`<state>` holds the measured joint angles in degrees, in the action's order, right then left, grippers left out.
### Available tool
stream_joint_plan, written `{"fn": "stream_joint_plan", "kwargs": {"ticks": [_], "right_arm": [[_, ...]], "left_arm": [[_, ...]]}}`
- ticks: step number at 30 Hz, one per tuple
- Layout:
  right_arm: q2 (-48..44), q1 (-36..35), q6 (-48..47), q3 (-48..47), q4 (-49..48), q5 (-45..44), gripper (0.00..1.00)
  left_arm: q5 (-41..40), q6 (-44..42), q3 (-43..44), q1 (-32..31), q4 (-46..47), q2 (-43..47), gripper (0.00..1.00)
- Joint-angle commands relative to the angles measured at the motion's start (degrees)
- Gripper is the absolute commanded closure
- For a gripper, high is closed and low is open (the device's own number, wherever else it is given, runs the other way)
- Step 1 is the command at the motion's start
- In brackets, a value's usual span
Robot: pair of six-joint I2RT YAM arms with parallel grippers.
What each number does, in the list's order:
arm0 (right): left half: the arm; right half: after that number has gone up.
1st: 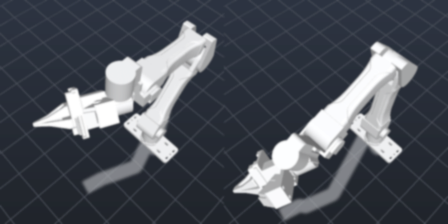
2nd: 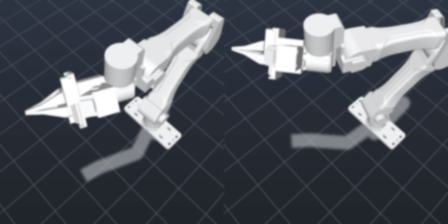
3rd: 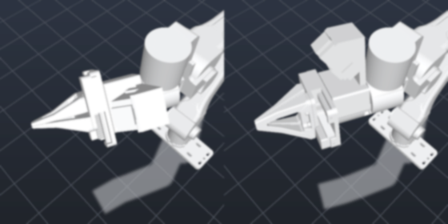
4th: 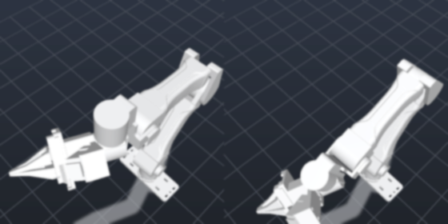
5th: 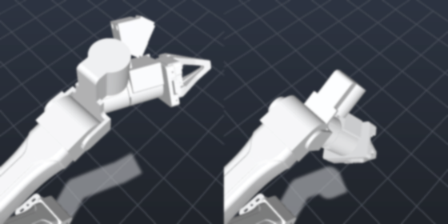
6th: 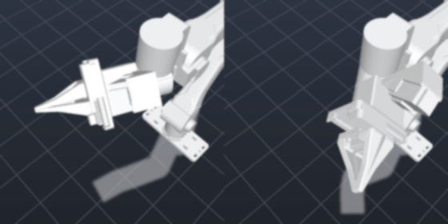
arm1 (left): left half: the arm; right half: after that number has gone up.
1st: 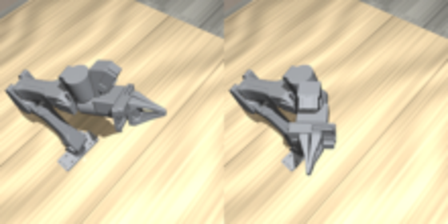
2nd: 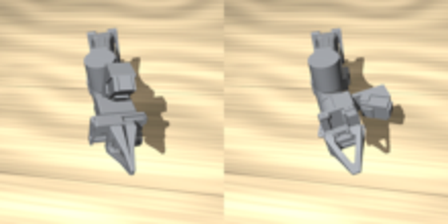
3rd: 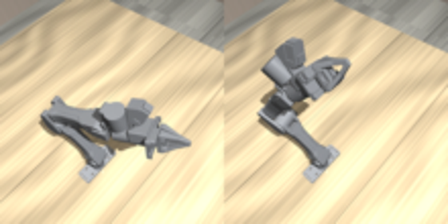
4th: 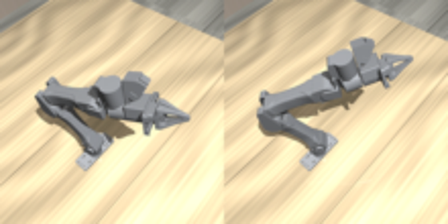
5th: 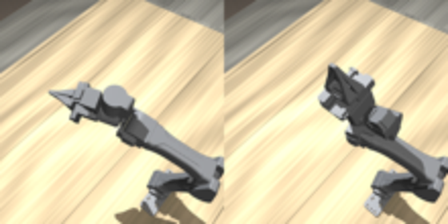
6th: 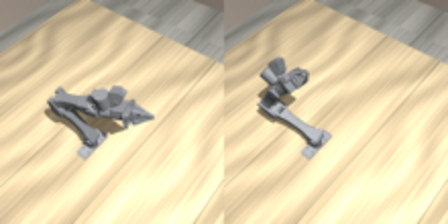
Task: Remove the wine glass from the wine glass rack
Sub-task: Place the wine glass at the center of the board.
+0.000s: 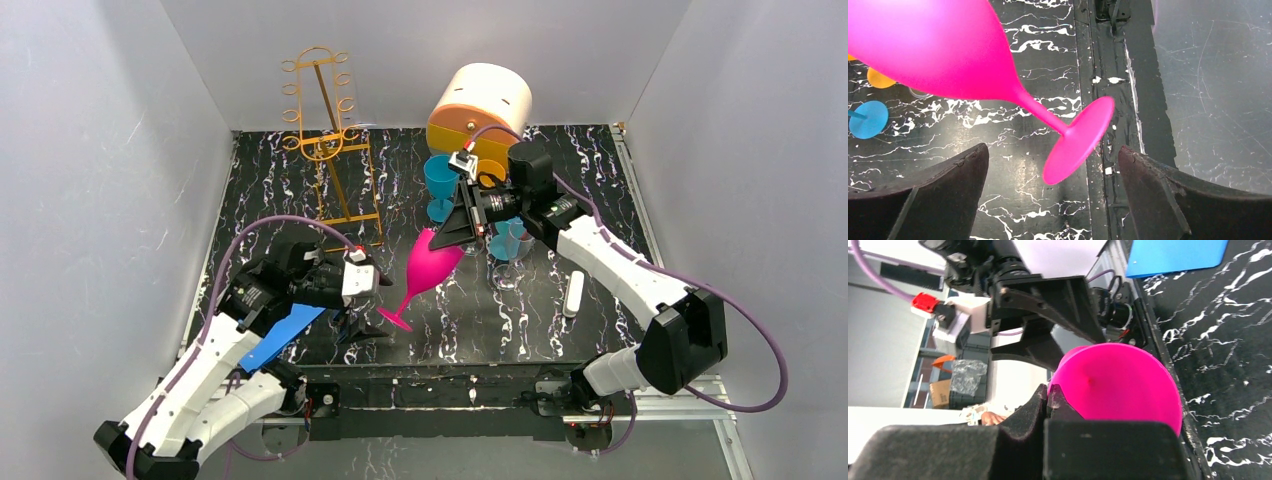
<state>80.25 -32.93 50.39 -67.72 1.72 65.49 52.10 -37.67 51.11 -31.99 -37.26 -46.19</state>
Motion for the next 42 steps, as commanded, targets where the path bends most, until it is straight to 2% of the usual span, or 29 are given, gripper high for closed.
{"fn": "stream_joint_plan", "kwargs": {"ticks": [1, 8, 9, 13, 19, 22, 26, 29, 32, 38, 42], "right_arm": [[-1.9, 0.0, -8.3, -3.6, 8.3, -7.2, 0.99], [-3.3, -0.2, -16.7, -4.8, 18.4, -23.8, 0.99], [-3.5, -1.0, -19.0, -5.1, 20.0, -26.8, 0.99], [-2.9, -9.8, -31.6, -6.6, 27.5, -52.3, 0.99], [-2.5, -13.9, -33.7, -4.2, 26.8, -67.8, 0.99], [-1.6, -17.9, -36.4, -4.1, 28.1, -76.4, 0.99], [0.5, -18.8, -36.7, -3.3, 29.6, -79.1, 0.99], [0.9, -18.8, -37.4, -2.2, 29.1, -77.7, 0.99], [-0.4, -18.8, -37.1, 1.1, 25.5, -79.3, 0.99], [-2.2, -18.8, -36.8, 4.3, 22.7, -81.6, 0.99], [-2.7, -18.8, -37.0, 5.7, 20.8, -80.5, 0.97]], "left_arm": [[-1.3, 3.3, 0.7, 0.3, 0.2, 2.2, 0.02], [-5.5, 9.3, -0.5, 0.3, 2.6, 3.9, 0.02], [-8.7, 12.6, -0.9, 0.3, 4.9, 4.4, 0.02], [-29.2, 31.7, -3.3, 0.3, 17.3, 6.4, 0.02], [-55.4, 45.2, -3.8, 0.3, 21.2, 7.5, 0.02], [-63.1, 51.9, -3.3, 0.3, 20.6, 7.5, 0.02], [-71.8, 59.0, -0.2, 0.3, 16.0, 4.9, 0.02], [-76.3, 58.3, 5.1, 0.2, 9.4, 2.4, 0.02], [-76.4, 55.8, 8.5, 0.3, 6.5, 2.2, 0.02], [-77.0, 55.1, 8.4, 0.3, 6.2, 4.1, 0.02], [-77.6, 52.3, 11.6, 0.3, 3.1, 0.3, 0.02]]}}
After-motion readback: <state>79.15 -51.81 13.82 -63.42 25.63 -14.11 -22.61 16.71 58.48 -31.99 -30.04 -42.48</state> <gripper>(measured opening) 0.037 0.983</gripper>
